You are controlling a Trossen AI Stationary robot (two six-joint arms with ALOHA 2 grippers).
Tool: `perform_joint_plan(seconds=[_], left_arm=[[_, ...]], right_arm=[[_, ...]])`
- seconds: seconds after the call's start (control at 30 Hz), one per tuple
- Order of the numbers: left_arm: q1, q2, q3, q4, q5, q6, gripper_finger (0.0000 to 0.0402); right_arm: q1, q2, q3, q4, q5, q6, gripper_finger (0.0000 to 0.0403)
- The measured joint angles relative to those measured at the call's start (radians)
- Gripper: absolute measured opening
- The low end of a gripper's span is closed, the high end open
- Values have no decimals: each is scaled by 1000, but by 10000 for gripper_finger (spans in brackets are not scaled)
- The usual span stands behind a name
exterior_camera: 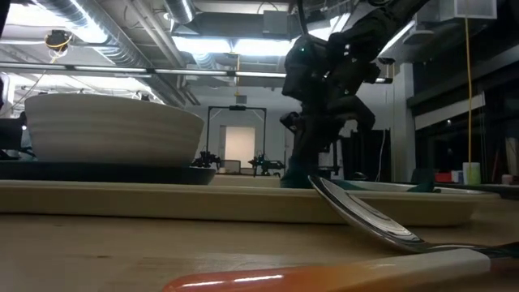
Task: Set up tray
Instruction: Put the dark green napkin on the gray tray
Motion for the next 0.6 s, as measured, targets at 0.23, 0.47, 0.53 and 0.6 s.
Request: perform_joint_plan(seconds=[0.23,0.47,0.53,0.6], left_arm=[[0,0,0,0,0,0,180],[0,0,0,0,1,0,180],[0,0,0,0,1,0,180],[0,0,0,0,2,0,180]], right_arm=[[0,0,0,-21,52,21,14],[-1,0,0,-25,54,40,7],[-1,0,0,-25,62,43,13],[-1,0,0,-25,83,47,17]])
